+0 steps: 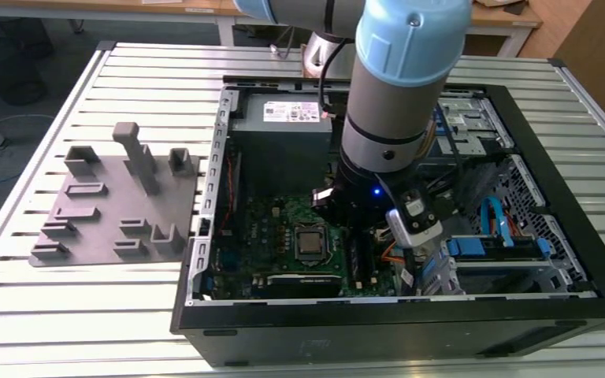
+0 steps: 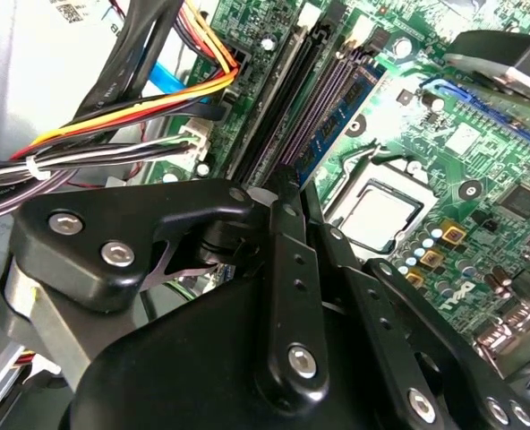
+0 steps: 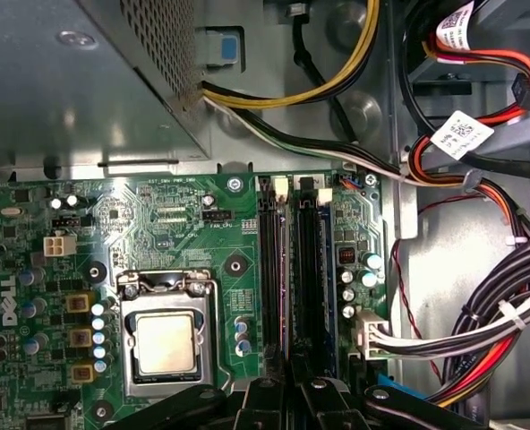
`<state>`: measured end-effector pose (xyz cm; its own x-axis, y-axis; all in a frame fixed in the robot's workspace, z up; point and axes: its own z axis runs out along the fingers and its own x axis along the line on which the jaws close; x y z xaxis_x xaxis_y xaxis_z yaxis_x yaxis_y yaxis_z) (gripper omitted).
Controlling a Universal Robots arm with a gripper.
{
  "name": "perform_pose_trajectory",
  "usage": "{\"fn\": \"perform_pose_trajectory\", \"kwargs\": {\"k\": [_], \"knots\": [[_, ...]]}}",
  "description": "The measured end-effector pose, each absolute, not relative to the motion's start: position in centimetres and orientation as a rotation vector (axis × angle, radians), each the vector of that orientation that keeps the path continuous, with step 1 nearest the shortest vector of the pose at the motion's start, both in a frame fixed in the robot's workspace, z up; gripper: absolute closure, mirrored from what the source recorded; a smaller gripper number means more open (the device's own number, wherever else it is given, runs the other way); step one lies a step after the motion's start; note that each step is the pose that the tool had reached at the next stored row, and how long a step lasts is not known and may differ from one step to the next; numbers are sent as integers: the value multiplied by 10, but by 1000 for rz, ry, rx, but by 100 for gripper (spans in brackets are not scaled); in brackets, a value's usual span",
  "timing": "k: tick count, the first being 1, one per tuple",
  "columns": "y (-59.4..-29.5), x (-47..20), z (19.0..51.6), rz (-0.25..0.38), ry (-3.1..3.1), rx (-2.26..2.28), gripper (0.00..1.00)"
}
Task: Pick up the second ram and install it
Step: 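Insert the second ram into the second slot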
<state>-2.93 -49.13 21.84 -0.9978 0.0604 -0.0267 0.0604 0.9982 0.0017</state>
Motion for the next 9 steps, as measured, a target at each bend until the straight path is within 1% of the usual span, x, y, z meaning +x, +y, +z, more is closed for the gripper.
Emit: {"fn": "perform_pose_trajectory", "kwargs": {"k": [9], "knots": [[-490,-29,216,1,3114,83,86]]}}
